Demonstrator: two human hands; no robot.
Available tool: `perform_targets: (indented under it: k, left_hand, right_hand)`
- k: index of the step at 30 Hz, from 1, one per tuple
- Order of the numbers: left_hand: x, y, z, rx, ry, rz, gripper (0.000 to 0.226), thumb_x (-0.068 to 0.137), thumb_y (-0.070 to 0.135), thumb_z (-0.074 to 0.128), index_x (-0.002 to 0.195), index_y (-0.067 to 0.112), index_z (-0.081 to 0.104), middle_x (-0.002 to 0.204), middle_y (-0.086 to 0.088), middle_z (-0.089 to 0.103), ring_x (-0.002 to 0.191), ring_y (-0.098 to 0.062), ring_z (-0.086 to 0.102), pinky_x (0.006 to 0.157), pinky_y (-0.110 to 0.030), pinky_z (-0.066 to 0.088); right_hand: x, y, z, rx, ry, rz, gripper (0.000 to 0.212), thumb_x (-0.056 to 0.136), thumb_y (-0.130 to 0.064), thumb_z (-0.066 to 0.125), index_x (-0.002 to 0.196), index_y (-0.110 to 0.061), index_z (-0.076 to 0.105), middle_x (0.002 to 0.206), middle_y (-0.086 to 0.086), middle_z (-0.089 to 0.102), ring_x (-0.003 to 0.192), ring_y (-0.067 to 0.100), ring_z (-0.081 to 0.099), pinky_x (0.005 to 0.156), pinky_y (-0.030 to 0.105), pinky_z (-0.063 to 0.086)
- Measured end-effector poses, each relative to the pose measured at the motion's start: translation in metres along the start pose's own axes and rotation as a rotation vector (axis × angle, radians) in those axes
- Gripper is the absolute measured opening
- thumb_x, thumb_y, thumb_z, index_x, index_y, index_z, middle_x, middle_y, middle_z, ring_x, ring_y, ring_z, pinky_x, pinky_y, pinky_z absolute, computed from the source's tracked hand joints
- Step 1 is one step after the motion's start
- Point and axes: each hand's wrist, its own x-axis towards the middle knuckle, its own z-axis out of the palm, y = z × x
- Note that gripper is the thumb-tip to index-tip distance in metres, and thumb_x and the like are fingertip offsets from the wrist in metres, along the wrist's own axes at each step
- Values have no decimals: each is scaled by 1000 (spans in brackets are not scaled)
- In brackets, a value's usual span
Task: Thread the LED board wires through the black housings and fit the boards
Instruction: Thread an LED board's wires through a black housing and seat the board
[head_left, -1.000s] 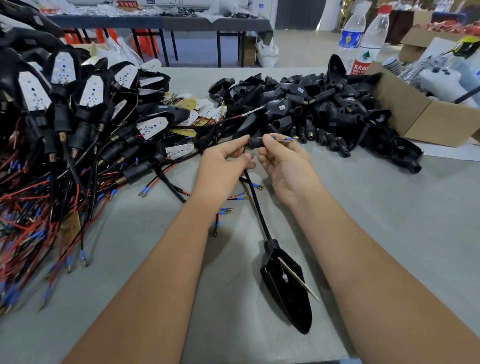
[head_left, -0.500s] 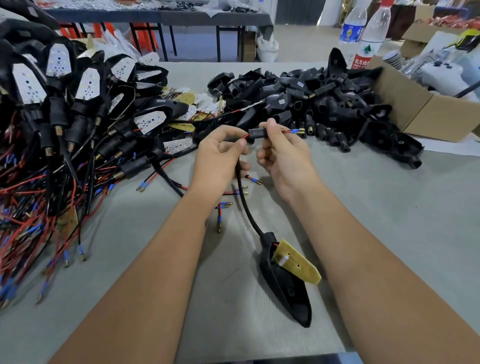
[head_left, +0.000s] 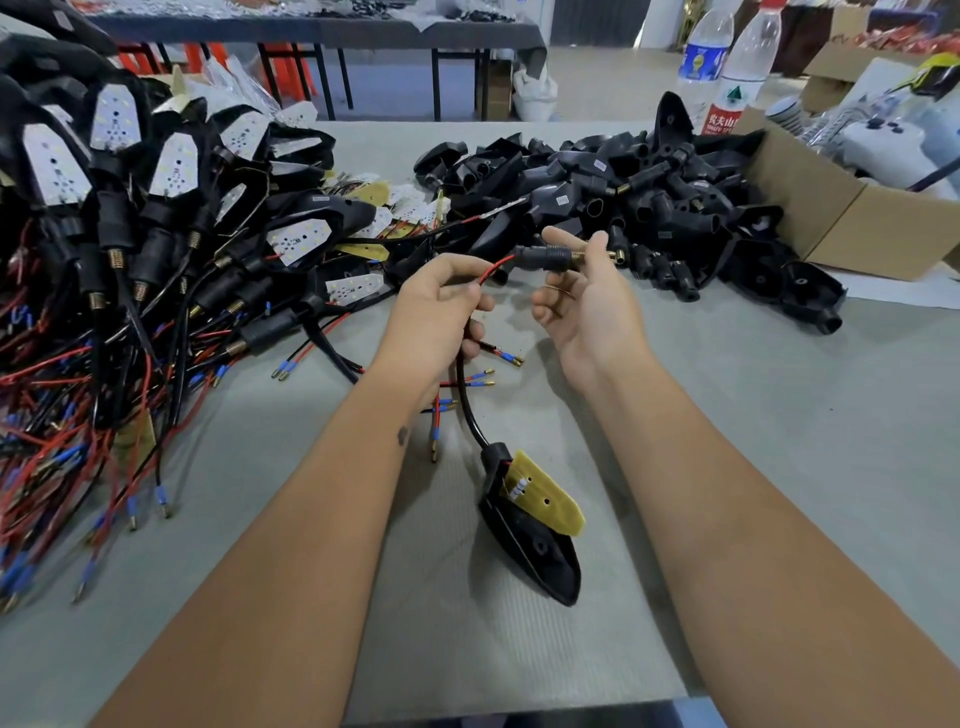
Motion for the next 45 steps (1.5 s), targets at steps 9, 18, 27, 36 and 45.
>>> perform_targets:
  k: [9,18,27,36,45]
  left_hand:
    - [-1,2,0,61,30,-33,10,97,16,53,87,19,56,69,1,73,40,-7,27,36,-16,23]
    - [-1,-4,1,179,20,54,19,95,21,58,77,21,60,75,-1,74,38,3,40,50,-21,29]
    - [-3,-2,3,156,-12,17,22,96,20,52,75,23,61,65,-1,69,38,-2,33,40,-13,29]
    - [-3,-4,3,149,19,5,10,97,17,48,94,21,57,63,-1,70,38,-6,29,36,-15,27]
    - [-5,0,3,19,14,-67,26,103,19,32,97,22,58,62,-7,68,44,-11,25,36,-18,21]
  right_hand:
    - [-2,-2,-2,33,-95,27,52,105,-45,25,104,-17,68,76,1,57,52,10,47,55,21,43]
    - [2,-3,-6,-360,-40,-66,38,102,-42,40,86,-22,67,71,4,70,40,12,41,40,17,31]
    - [6,-2,-9,-195,115,-162,20,98,-13,53,93,-16,72,77,-5,58,56,7,43,55,18,40]
    - [1,1,-4,38,1,-112,4,93,-11,63,91,-11,67,81,1,65,68,8,54,61,18,42]
    - [-3,0,-4,-72,-96,-81,11,96,-12,58,97,-11,69,86,2,65,65,11,55,61,20,48]
